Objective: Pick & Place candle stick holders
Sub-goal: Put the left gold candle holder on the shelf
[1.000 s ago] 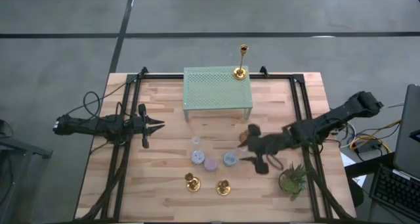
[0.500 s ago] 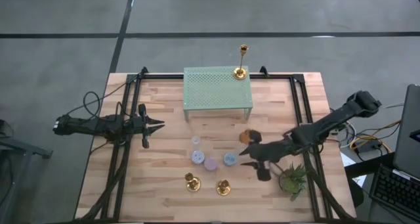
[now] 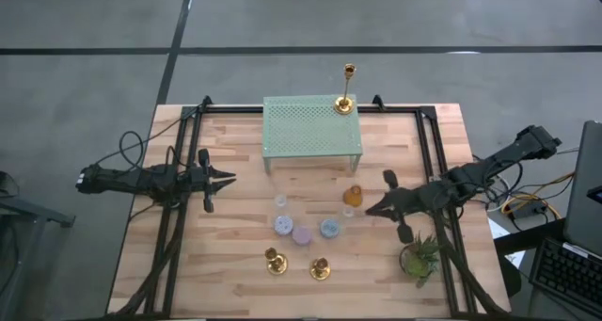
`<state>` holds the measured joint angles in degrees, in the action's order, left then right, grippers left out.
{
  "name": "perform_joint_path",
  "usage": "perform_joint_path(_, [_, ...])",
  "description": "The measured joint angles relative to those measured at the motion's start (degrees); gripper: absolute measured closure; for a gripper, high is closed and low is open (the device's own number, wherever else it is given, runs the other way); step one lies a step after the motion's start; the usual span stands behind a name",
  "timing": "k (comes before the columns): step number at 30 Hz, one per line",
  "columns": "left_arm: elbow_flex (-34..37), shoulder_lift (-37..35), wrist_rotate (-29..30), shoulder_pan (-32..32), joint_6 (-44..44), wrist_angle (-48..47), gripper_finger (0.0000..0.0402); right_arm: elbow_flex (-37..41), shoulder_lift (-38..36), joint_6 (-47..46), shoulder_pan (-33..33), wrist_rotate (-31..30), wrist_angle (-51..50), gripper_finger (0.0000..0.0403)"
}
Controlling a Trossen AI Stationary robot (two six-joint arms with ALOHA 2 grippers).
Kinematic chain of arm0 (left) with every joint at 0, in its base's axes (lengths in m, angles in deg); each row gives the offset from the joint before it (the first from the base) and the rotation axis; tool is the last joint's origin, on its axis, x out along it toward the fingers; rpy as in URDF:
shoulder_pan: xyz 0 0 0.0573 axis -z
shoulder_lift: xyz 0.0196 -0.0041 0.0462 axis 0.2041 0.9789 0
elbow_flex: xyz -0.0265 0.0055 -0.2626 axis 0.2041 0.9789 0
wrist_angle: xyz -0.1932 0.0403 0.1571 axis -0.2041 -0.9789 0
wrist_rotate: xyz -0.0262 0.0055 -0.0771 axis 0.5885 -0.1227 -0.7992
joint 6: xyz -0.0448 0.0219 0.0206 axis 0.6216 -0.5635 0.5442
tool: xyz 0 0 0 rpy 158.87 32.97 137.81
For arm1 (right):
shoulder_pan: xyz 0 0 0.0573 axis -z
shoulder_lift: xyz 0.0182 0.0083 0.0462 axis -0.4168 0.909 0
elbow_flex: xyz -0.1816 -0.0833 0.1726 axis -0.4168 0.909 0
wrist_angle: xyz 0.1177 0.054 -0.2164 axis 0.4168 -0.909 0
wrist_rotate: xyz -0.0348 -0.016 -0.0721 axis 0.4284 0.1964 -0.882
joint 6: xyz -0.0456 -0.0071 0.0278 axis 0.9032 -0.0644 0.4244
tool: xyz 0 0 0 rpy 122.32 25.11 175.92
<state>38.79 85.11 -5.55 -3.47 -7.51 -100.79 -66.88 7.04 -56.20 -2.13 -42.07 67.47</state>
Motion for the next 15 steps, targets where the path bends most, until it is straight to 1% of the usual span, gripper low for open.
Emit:
perform_joint_path(3, [0.0,0.0,0.0,0.0,0.0,0.0,0.0341,3.6,-4.3,-1.7,0.0,-0.3,0.6,0.0390])
perform_joint_path(5, [0.0,0.0,0.0,0.0,0.0,0.0,0.0341,6.3,-6.8,-1.6,0.1,-0.5,2.9,0.0391])
perform_joint_path(11, [0.0,0.0,0.0,0.0,0.0,0.0,0.0341,12.9,-15.0,3.8,0.1,-0.4,8.4,0.0391])
perform_joint_path(15, [0.0,0.0,0.0,0.0,0.0,0.0,0.0341,16.0,-20.7,3.9,0.4,-0.3,9.2,0.0391])
